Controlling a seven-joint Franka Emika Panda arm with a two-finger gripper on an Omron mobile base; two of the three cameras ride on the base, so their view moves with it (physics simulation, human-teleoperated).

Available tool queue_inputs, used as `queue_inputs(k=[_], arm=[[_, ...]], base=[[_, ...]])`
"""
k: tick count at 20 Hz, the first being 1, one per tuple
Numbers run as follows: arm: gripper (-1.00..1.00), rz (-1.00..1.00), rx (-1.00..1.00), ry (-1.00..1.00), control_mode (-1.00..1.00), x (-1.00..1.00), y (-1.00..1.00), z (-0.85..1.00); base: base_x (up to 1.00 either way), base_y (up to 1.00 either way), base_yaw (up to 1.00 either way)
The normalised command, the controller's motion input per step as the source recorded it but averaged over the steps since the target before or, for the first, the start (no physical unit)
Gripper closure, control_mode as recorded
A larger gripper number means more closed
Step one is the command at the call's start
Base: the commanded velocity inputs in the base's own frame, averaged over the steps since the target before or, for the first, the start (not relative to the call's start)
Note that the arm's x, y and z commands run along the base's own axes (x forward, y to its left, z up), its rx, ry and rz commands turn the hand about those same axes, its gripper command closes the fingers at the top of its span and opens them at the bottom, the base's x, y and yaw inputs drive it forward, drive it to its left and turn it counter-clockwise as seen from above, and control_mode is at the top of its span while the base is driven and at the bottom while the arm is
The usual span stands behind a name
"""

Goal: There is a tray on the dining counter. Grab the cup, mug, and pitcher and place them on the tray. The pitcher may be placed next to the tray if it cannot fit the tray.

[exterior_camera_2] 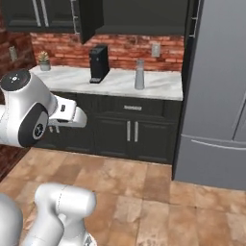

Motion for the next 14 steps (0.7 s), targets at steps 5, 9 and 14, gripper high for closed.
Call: queue_inputs(k=[5, 9, 14], arm=[[-1.0, 0.0, 0.0, 0.0, 1.0, 0.0, 0.0, 0.0], [-1.0, 0.0, 0.0, 0.0, 1.0, 0.0, 0.0, 0.0], [-1.0, 0.0, 0.0, 0.0, 1.0, 0.0, 0.0, 0.0]], base=[[0.99, -0.16, -0.01], [0.95, -0.2, -0.01], [0.93, -0.22, -0.01]])
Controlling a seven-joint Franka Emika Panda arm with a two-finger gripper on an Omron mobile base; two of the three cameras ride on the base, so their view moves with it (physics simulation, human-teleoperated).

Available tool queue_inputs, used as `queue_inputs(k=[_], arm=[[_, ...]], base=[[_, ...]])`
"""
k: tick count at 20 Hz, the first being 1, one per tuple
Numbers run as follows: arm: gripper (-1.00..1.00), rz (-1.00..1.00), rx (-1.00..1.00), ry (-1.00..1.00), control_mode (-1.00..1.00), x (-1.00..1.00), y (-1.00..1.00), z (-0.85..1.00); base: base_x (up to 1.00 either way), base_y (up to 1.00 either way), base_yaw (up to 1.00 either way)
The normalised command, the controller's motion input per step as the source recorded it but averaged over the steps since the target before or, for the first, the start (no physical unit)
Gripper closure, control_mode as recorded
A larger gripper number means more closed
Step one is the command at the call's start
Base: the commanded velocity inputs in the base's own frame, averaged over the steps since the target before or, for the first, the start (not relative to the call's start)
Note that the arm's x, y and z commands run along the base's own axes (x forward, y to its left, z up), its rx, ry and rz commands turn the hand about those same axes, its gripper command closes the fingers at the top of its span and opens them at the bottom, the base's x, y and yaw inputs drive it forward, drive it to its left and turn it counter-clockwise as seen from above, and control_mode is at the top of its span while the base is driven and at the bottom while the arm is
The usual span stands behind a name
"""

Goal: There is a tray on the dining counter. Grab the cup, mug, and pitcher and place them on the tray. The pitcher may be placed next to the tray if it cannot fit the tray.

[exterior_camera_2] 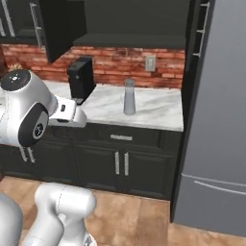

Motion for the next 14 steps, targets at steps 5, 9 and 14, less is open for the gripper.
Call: queue_inputs(k=[5, 9, 14], arm=[[-1.0, 0.0, 0.0, 0.0, 1.0, 0.0, 0.0, 0.0], [-1.0, 0.0, 0.0, 0.0, 1.0, 0.0, 0.0, 0.0], [-1.0, 0.0, 0.0, 0.0, 1.0, 0.0, 0.0, 0.0]], base=[[0.76, -0.23, -0.01], [0.52, -0.29, 0.0], [0.48, -0.24, 0.0]])
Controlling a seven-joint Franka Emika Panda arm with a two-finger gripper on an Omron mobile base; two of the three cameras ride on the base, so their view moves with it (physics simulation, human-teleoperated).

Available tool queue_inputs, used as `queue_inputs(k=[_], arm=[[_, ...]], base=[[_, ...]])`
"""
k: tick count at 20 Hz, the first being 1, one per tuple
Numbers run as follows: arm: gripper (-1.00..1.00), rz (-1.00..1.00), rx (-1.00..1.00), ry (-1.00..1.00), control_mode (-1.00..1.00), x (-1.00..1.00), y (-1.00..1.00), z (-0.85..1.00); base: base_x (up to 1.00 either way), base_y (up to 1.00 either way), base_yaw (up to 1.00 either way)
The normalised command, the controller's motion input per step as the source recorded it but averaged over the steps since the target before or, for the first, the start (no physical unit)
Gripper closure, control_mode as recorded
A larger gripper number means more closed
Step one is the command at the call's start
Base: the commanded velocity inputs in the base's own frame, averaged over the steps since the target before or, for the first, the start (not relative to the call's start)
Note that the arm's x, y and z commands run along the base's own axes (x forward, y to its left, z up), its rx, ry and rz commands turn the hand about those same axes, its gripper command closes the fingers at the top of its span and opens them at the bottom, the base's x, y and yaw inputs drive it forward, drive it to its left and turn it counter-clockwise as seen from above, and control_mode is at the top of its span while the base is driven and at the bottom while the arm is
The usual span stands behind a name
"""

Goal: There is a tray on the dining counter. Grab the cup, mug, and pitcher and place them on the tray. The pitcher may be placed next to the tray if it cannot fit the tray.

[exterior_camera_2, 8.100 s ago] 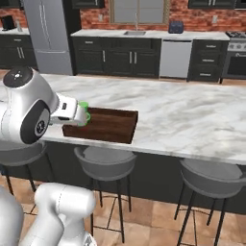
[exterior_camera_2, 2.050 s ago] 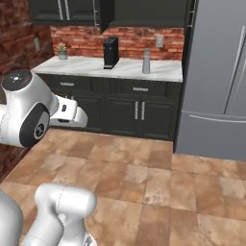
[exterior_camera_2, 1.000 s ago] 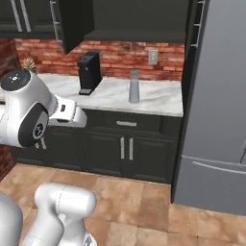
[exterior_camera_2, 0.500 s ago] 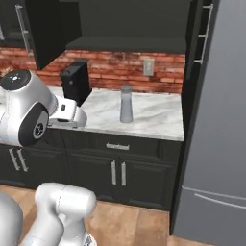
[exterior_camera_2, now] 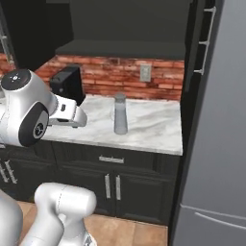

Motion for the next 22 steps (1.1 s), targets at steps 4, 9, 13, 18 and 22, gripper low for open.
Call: queue_inputs(k=[4, 9, 13, 18, 22], arm=[[-1.0, 0.0, 0.0, 0.0, 1.0, 0.0, 0.0, 0.0], [-1.0, 0.0, 0.0, 0.0, 1.0, 0.0, 0.0, 0.0], [-1.0, 0.0, 0.0, 0.0, 1.0, 0.0, 0.0, 0.0], [-1.0, 0.0, 0.0, 0.0, 1.0, 0.0, 0.0, 0.0], [-1.0, 0.0, 0.0, 0.0, 1.0, 0.0, 0.0, 0.0]], base=[[0.5, -0.16, -0.03], [0.55, -0.05, -0.03], [0.66, 0.0, -0.07], [0.62, 0.0, -0.08], [0.54, 0.0, -0.07]])
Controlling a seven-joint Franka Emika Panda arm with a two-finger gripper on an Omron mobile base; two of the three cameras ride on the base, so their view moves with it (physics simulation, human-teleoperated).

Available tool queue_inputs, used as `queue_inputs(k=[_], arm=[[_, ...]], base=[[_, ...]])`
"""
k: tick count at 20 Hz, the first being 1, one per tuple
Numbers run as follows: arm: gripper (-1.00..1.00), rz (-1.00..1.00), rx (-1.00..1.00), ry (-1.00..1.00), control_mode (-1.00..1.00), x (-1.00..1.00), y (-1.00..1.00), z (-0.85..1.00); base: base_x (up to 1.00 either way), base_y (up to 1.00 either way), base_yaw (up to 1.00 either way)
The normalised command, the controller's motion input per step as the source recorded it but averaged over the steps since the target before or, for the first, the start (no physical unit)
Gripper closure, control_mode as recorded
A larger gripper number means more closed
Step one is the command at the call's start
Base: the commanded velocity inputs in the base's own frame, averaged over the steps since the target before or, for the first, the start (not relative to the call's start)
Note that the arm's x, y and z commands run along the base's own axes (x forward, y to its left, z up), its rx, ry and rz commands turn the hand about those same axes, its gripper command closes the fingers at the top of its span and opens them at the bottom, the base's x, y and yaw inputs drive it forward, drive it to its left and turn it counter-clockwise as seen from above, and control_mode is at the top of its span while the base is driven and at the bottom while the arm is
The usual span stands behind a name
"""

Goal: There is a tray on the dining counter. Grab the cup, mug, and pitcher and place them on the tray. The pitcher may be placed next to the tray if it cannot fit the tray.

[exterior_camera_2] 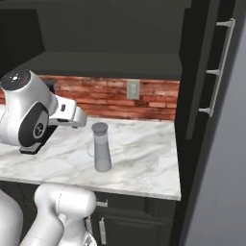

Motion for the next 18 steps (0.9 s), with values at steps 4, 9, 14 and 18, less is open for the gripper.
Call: queue_inputs(k=[4, 9, 14, 18], arm=[[-1.0, 0.0, 0.0, 0.0, 1.0, 0.0, 0.0, 0.0], [-1.0, 0.0, 0.0, 0.01, -1.0, 0.09, 0.0, -0.01], [-1.0, -0.01, 0.0, 0.08, -1.0, 0.35, 0.0, -0.18], [-1.0, -0.02, 0.0, 0.16, -1.0, 0.24, 0.0, -0.38]], base=[[0.4, 0.0, -0.04], [0.37, 0.0, -0.03], [0.0, 0.0, 0.0], [0.0, 0.0, 0.0]])
